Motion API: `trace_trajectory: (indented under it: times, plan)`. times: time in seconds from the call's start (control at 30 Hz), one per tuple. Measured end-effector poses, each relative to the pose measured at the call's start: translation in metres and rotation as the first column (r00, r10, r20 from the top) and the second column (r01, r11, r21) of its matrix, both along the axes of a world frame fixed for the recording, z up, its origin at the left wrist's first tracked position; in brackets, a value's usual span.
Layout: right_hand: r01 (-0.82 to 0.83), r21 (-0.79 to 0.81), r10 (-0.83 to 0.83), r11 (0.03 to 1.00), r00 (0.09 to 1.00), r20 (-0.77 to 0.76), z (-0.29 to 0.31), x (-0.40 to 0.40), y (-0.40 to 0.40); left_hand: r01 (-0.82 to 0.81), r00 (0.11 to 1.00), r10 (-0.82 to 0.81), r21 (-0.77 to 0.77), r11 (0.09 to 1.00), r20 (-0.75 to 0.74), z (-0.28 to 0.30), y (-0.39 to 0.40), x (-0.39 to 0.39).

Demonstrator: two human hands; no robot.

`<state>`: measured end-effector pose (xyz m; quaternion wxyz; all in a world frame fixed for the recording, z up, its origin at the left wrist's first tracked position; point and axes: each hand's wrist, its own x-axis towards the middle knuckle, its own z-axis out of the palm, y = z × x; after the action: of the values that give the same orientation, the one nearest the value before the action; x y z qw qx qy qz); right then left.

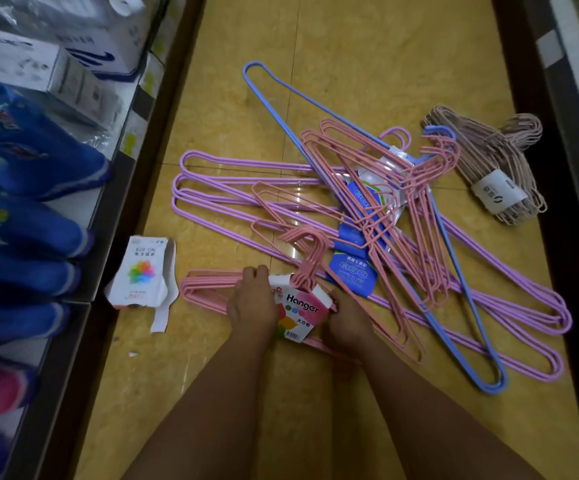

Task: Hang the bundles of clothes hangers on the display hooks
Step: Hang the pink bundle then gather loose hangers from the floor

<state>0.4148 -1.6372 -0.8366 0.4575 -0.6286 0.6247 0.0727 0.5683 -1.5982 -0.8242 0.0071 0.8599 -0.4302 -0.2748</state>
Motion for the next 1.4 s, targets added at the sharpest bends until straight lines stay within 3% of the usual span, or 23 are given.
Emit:
trace_trajectory:
  times: [0.1,0.17,0.23,0.43,0.7,1.03,1.23,1.4]
  plan:
    - [-0.055,-0.03,0.054,0.998,0.998,-0.018,0.018,0.001,-0.016,0.092,0.973,-0.094,0.021,0.996,0.212,0.017,-0.005,-0.001]
    - [-0.107,-0.029,0.106,0.994,0.994,-0.033,0.028,-0.001,-0.028,0.15,0.952,-0.153,0.032,0.988,0.267,0.024,-0.01,0.002]
    - [-0.134,-0.043,0.133,0.99,0.991,-0.022,0.04,-0.005,-0.039,0.191,0.947,-0.198,0.052,0.98,0.252,0.031,-0.015,0.003]
    - [-0.158,-0.127,0.15,0.979,0.986,-0.072,0.095,-0.02,-0.046,0.124,0.992,-0.124,-0.013,0.992,-0.026,0.082,-0.018,-0.005]
    - [-0.178,-0.257,0.142,0.95,0.978,-0.153,0.247,-0.017,-0.037,0.164,0.985,-0.167,-0.068,0.984,-0.041,0.243,-0.009,-0.004]
    - [-0.244,-0.323,0.204,0.914,0.967,-0.154,0.478,0.021,-0.021,0.012,0.996,-0.03,-0.206,0.979,-0.084,0.473,0.022,0.023]
    - [-0.432,-0.438,0.357,0.788,0.901,-0.248,0.598,0.04,-0.008,-0.075,0.995,0.055,-0.286,0.955,-0.08,0.589,0.052,0.033]
    - [-0.579,-0.473,0.459,0.664,0.815,-0.354,0.656,0.044,0.01,-0.07,0.997,0.064,-0.323,0.944,-0.031,0.641,0.076,0.041]
